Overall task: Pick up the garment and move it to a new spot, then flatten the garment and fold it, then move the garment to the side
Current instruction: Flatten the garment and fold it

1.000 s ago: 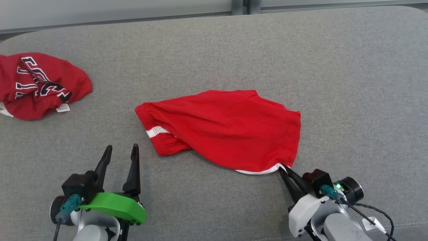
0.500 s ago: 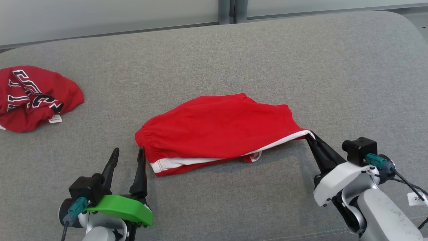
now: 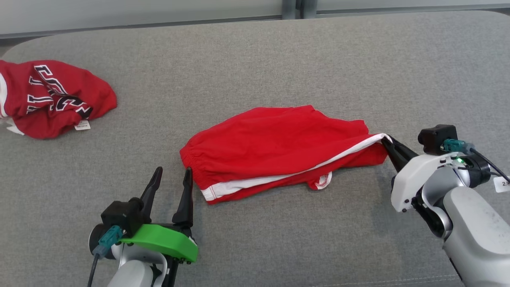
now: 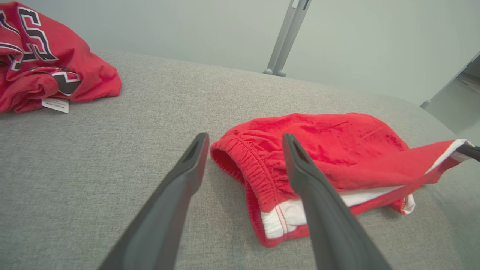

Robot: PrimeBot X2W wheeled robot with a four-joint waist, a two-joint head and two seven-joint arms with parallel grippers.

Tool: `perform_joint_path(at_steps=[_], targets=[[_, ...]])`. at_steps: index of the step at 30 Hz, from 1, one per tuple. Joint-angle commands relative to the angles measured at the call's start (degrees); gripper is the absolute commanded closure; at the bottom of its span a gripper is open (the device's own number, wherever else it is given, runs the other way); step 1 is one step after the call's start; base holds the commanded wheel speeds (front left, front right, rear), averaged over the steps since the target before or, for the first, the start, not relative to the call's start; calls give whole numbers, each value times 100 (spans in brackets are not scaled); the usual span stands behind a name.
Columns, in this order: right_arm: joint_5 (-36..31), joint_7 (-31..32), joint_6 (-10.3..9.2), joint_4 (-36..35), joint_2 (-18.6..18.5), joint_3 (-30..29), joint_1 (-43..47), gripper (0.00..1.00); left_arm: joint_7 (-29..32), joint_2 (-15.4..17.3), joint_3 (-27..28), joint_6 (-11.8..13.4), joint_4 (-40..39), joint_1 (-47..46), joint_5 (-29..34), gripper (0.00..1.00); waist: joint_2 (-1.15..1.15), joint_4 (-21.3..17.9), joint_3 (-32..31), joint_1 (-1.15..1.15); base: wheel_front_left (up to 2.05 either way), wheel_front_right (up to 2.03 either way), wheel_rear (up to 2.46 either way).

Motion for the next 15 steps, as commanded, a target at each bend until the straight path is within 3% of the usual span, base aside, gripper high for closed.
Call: perform_joint_path(at_steps=[1, 14, 15], targets=[[11, -7, -2, 97, -43, 19, -94, 100, -52, -20, -3, -34, 16, -78, 35, 0, 0, 96, 92, 0, 0, 0, 0], [75, -523, -2, 2145, -78, 855, -1209, 100, -70, -134, -111, -158, 232, -258, 129, 0, 0, 309, 257, 0, 0, 0, 0], [63, -632, -2, 2267, -74, 923, -1259, 78, -73, -135, -113, -165, 246, -257, 132, 0, 0, 300, 253, 0, 0, 0, 0]])
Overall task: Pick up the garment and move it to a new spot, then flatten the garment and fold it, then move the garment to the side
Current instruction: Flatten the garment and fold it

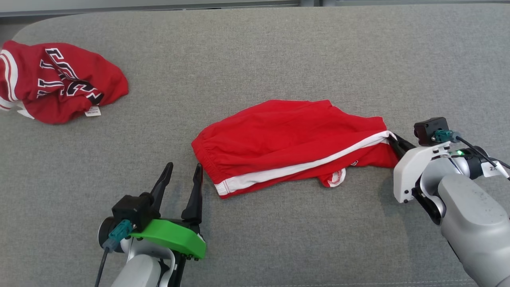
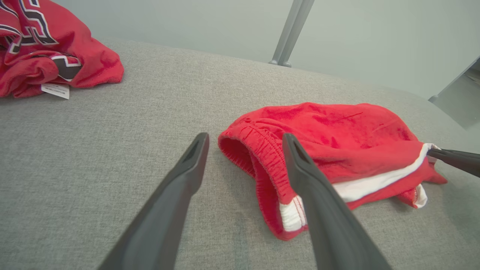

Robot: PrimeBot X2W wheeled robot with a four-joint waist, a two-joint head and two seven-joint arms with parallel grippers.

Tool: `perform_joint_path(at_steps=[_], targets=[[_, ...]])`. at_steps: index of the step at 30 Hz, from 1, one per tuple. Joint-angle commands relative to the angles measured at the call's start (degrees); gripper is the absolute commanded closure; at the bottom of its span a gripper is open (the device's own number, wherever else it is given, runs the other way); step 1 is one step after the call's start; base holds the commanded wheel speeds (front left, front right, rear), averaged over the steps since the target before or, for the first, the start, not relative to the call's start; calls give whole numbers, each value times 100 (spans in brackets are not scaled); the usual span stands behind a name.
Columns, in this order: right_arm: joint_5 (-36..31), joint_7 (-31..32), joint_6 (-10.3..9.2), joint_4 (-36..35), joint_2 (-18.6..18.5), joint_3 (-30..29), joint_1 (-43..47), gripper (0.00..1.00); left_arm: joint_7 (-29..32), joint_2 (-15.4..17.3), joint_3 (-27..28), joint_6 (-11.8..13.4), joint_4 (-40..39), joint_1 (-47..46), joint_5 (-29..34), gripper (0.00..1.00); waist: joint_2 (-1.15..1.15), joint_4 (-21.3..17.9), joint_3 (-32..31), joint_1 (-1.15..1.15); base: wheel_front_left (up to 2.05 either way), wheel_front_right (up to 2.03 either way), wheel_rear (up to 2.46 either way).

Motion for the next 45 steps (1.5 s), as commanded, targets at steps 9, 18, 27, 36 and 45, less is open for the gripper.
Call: perform_joint_path(at_steps=[9, 18, 27, 36, 45], targets=[[250, -1080, -3, 830, 121, 442, -218, 0, -43, 28, 24, -53, 59, 76, 67, 0, -1, -340, -157, 0, 0, 0, 0], [382, -1460, -4, 488, -19, 412, 17, 0, -45, 25, 103, 15, -110, 204, 43, 0, -1, -641, -410, 0, 0, 0, 0], [-355, -1485, -3, -1119, 102, -904, 843, 0, -46, 86, 369, 187, -346, 553, 83, 0, -1, -882, -760, 0, 0, 0, 0], [-1156, -1485, -3, -2548, 649, -1658, 1897, 0, -47, 69, 776, 374, -689, 1079, 419, 0, -1, -897, -1150, 0, 0, 0, 0], [-1495, -1213, -3, -3342, 1106, -1801, 2568, 0, -48, -29, 1197, 428, -1011, 1578, 766, 0, -1, -797, -1390, 0, 0, 0, 0]])
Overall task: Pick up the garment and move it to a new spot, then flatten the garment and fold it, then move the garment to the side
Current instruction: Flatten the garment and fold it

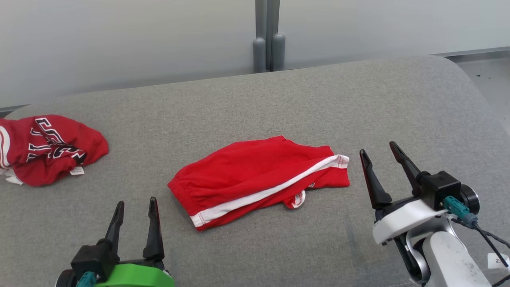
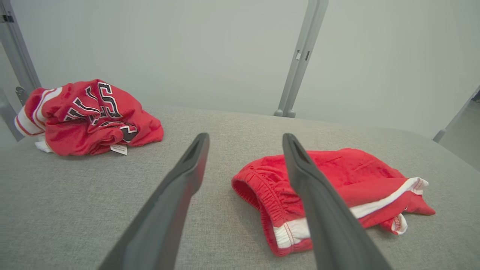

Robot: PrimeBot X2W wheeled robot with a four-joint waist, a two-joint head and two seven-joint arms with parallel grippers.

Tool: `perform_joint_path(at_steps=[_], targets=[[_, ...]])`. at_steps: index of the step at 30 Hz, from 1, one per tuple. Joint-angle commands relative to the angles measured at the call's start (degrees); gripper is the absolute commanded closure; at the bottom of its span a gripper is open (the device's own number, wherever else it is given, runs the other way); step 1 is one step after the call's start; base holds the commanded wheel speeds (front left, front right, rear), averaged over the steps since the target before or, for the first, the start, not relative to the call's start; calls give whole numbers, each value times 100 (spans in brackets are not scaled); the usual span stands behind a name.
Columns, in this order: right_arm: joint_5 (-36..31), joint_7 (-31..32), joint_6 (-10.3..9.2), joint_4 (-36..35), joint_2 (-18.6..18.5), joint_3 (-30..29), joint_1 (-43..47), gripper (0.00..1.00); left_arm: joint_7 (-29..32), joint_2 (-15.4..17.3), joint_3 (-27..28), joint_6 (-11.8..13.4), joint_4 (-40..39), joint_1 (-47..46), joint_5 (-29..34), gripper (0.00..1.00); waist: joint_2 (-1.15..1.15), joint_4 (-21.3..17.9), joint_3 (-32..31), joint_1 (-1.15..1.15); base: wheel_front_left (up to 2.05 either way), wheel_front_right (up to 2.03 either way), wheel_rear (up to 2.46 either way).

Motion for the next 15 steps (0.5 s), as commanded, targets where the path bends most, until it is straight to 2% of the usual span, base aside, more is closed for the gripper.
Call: perform_joint_path(at_steps=[1, 8, 15], targets=[[-82, 42, -2, -94, 34, -33, 140, 0, -27, -11, 51, 19, -45, 155, 90, 0, 1, 45, -42, 0, 0, 0, 0], [-147, 96, -2, -381, 328, -231, 480, 0, -27, -79, 236, -44, -74, 347, 248, 0, 1, 126, -84, 0, 0, 0, 0], [-219, 77, -2, -475, 467, -362, 619, 0, -27, -138, 346, -114, -30, 360, 332, 0, 1, 145, -52, 0, 0, 0, 0]])
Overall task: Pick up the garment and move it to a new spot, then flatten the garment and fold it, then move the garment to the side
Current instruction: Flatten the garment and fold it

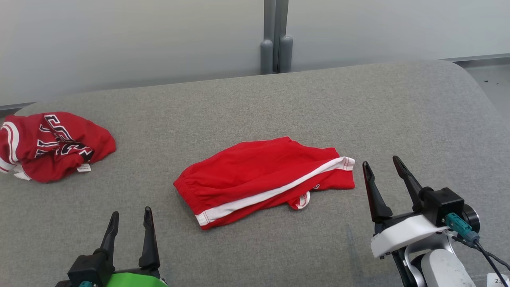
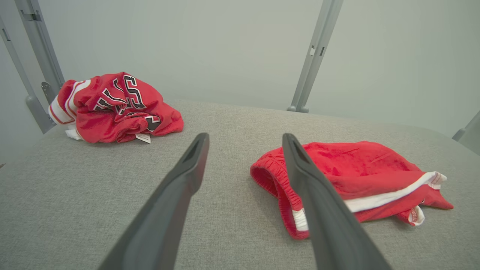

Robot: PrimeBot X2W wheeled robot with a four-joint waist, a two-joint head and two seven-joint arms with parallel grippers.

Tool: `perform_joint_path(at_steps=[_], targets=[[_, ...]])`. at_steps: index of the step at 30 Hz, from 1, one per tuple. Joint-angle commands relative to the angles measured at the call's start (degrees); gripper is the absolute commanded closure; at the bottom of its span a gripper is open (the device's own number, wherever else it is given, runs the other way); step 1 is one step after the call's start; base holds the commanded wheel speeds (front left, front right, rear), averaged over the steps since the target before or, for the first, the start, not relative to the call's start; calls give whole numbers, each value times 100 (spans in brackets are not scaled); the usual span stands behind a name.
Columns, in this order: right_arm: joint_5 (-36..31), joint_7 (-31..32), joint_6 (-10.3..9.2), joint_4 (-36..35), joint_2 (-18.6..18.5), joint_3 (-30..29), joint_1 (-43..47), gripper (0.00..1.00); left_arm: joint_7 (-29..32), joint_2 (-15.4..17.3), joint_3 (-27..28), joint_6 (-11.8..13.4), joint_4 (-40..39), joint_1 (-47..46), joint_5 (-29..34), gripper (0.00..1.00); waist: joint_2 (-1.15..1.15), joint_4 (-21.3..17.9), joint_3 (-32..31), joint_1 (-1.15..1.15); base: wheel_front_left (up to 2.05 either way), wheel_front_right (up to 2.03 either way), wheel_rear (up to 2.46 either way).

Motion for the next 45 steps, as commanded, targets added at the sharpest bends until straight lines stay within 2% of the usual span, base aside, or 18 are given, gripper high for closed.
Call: perform_joint_path(at_steps=[1, 21, 30, 34, 39, 45], targets=[[-42, -17, -2, -33, 19, -10, 52, 0, -27, 1, 29, -16, -1, 54, 50, 0, 0, -3, 4, 0, 0, 0, 0], [49, -38, -2, -27, 71, -77, 7, 0, -27, -164, 178, -190, 103, -32, 202, 0, 0, 4, 14, 0, 0, 0, 0], [77, -48, -2, 2, 71, -71, -21, 0, 594, -212, -314, -607, 662, -148, 11, 0, 0, -27, 132, 0, 0, 0, 0], [55, -32, -2, 22, 70, -48, -109, 0, 965, -342, -485, -879, 1166, -478, -381, 0, 0, -106, 295, 0, 0, 0, 0], [-2, -24, -2, 10, 70, -59, -193, 0, 1243, -392, -548, -1022, 1700, -914, -663, 0, 0, -206, 437, 0, 0, 0, 0], [-27, -28, -2, -5, 70, -60, -221, 0, 1302, -397, -509, -1097, 2089, -1215, -869, 0, 0, -295, 550, 0, 0, 0, 0]])
